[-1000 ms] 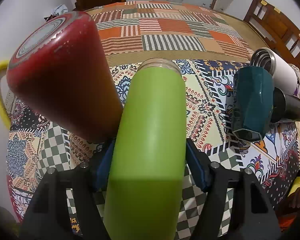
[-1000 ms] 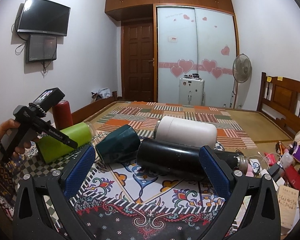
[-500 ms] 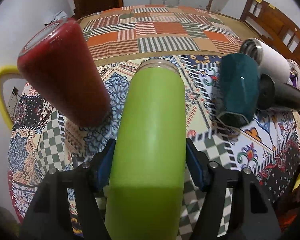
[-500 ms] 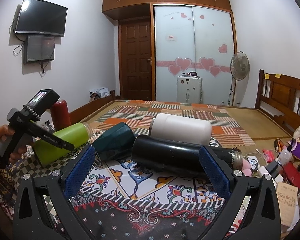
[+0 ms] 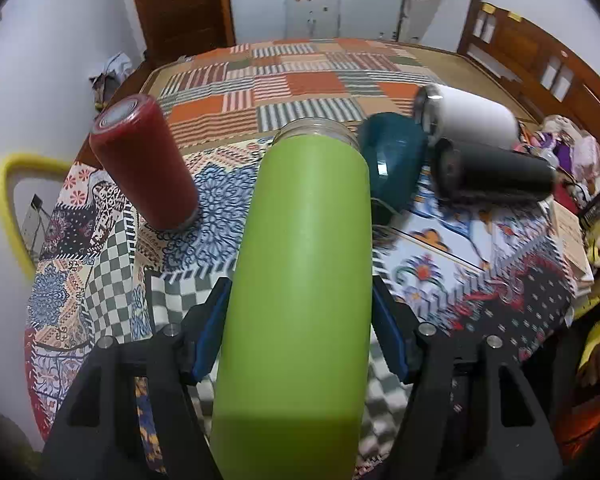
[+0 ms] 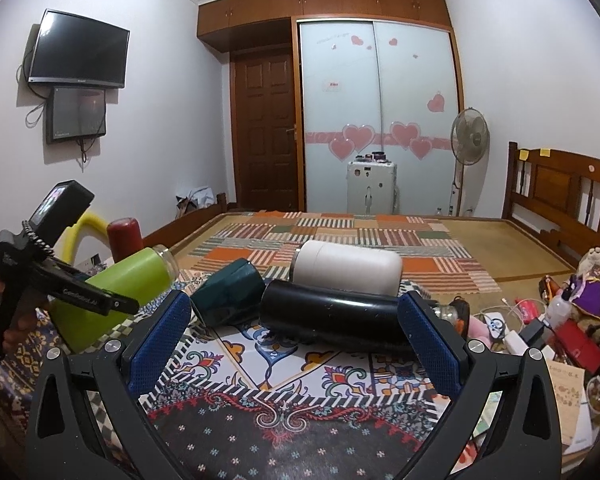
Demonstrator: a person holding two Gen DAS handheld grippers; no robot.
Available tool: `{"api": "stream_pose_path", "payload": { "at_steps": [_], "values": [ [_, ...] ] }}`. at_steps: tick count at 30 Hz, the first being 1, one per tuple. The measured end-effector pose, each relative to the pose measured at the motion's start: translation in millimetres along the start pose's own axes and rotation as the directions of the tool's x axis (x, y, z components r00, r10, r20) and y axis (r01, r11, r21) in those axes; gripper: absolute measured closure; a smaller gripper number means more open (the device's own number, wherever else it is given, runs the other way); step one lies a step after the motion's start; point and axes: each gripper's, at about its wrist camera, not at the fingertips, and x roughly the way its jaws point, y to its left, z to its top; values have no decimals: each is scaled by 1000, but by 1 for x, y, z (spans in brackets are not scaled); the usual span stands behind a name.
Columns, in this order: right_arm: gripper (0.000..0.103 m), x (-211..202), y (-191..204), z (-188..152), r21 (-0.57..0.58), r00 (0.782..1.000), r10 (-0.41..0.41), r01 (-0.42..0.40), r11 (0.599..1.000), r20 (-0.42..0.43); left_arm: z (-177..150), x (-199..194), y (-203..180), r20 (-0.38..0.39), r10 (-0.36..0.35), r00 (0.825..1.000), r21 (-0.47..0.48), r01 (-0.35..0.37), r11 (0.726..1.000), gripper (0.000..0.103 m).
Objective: Flip cup upright
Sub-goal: 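Lift the lime-green cup with the left gripper and carry it toward the right tool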
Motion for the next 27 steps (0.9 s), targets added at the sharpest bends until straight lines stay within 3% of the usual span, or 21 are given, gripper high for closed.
{"api": "stream_pose_path", "payload": {
  "at_steps": [8, 17, 27],
  "values": [
    [0, -27, -4, 3, 14, 999, -8, 8, 1000, 37, -22, -20, -45, 3, -49, 999, 64, 48, 997, 37],
    [0, -40, -12, -2, 21, 999, -16, 15, 1000, 34, -37, -7, -95, -23, -147, 989, 97, 148, 984, 37],
    [0, -37, -25, -13, 29, 999, -36, 36, 999, 3, -38, 21, -120, -65, -141, 988, 106, 148, 983, 37]
  ]
}}
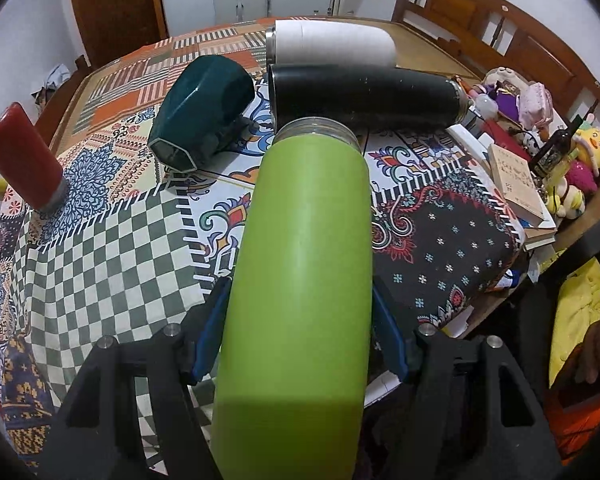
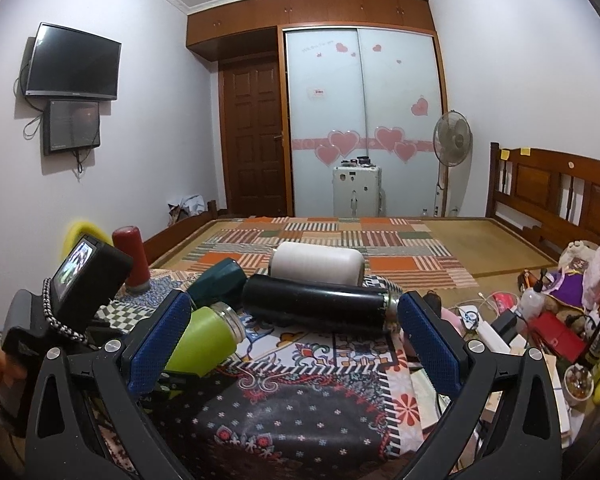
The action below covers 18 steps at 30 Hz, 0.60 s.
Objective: Flip cup upright
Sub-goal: 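Lift the lime-green cup with the left gripper and carry it toward the right tool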
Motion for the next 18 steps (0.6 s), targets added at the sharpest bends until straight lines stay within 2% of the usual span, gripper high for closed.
{"api": "stream_pose_path", "payload": {
  "at_steps": [3, 11, 18],
  "values": [
    [0, 3, -4, -2, 7, 1000, -3, 3, 1000, -11, 2, 1, 1, 5, -7, 1000, -7, 7, 1000, 37],
    [0, 8, -1, -4, -4, 999, -1, 1, 1000, -33, 9, 7, 1, -51, -20, 998, -15, 20, 1000, 37],
    [0, 8, 4, -2, -20, 999, -11, 10, 1000, -42, 17, -26, -3, 65, -5, 998, 30, 3, 1000, 36]
  ]
}}
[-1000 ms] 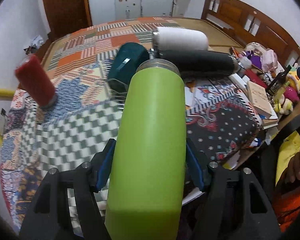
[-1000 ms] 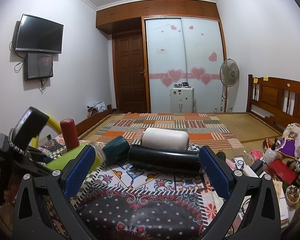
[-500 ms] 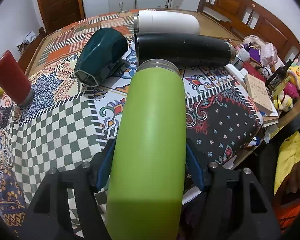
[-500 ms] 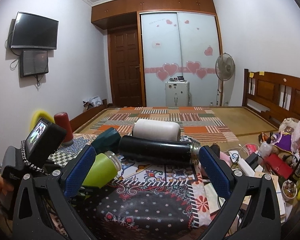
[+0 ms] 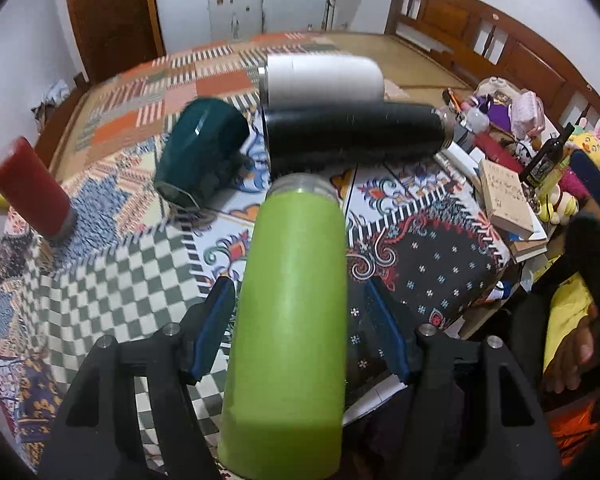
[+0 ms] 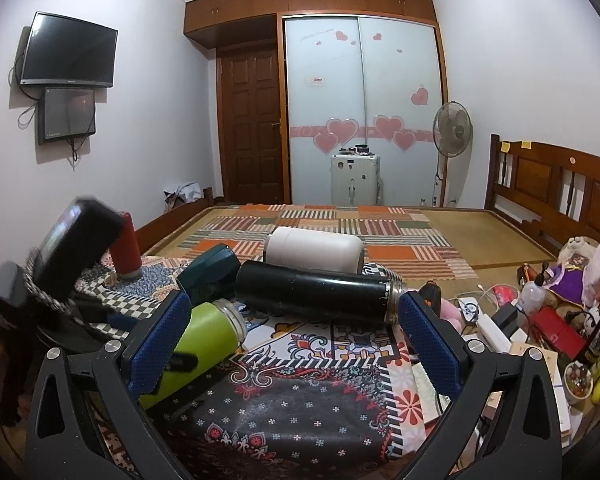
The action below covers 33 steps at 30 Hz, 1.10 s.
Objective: Flip cup upright
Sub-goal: 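Lift the lime-green cup with the left gripper and carry it toward the right tool, then grasp the lime-green cup with the right gripper while the left gripper releases it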
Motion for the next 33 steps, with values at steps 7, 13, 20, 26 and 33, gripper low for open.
{"api": "stream_pose_path", "payload": {
  "at_steps": [7, 13, 20, 26, 33],
  "values": [
    [0, 2, 8, 6, -17, 1000, 21, -21, 1000, -16, -21, -46, 33, 158, 57, 986, -52, -49, 997, 36],
    [0, 22, 31, 7, -45, 995, 61, -64, 997, -76, -49, -75, 82, 244, 176, 954, -153, -141, 978, 36],
    [0, 41, 61, 1, -68, 985, 94, -105, 992, -142, -66, -51, 139, 177, 244, 953, -197, -209, 958, 36],
    [0, 55, 80, -2, -83, 975, 108, -127, 988, -195, -75, -25, 163, 152, 186, 971, -182, -158, 971, 37],
    [0, 81, 99, -1, -68, 952, 141, -165, 984, -273, -77, -25, 159, 178, 74, 981, -152, -47, 987, 37]
  ]
}}
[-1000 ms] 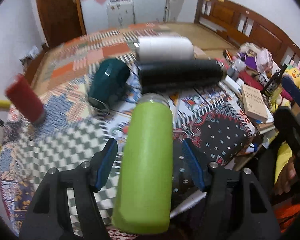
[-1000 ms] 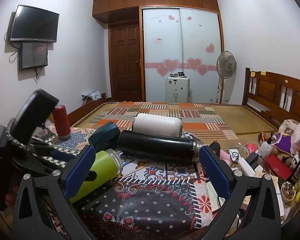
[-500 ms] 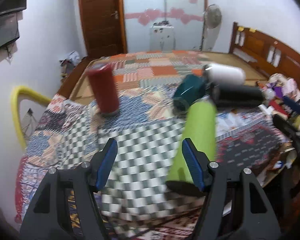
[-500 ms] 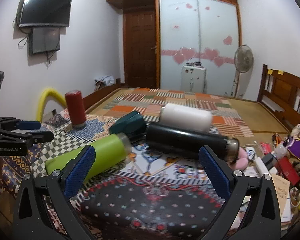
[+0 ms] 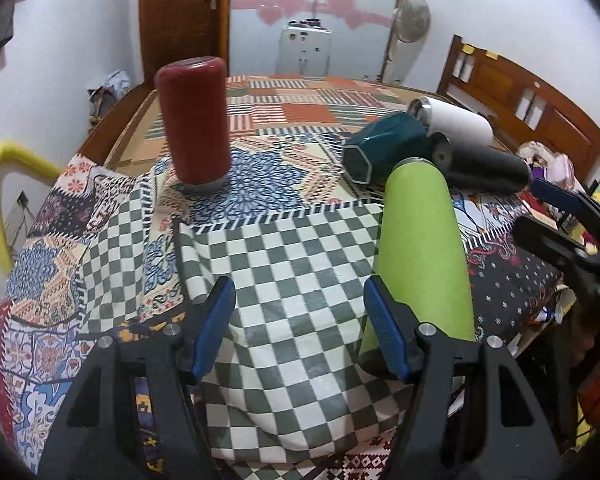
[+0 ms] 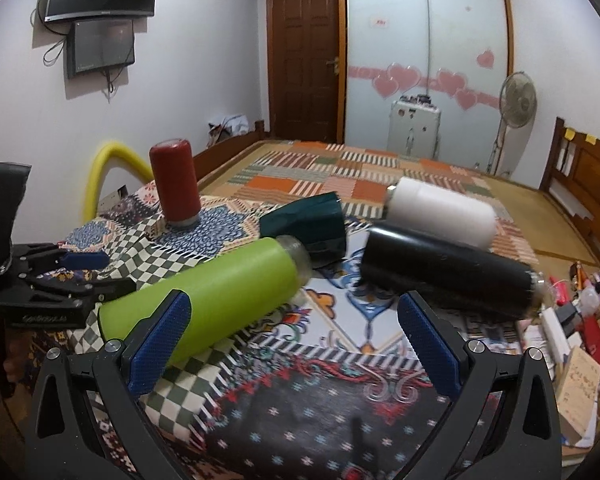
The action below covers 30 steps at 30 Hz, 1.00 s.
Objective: Flip cup upright
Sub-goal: 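Grasp the lime-green cup with the right gripper while the left gripper releases it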
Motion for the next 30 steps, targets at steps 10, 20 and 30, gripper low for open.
{"api": "stream_pose_path", "payload": {
  "at_steps": [10, 20, 30],
  "values": [
    [0, 33, 2, 0, 33, 994, 6, -2, 999, -112, -12, -2, -36, 6, -115, 993, 58, 115, 992, 37],
    [0, 33, -29, -15, 130, 978, 43, -16, 991, -203, -27, 10, -68, -22, -147, 989, 102, 149, 984, 37],
    [17, 47, -13, -2, -10, 964, 54, -59, 998, -262, -31, 7, -80, 1, -154, 988, 85, 154, 984, 37]
  ]
}}
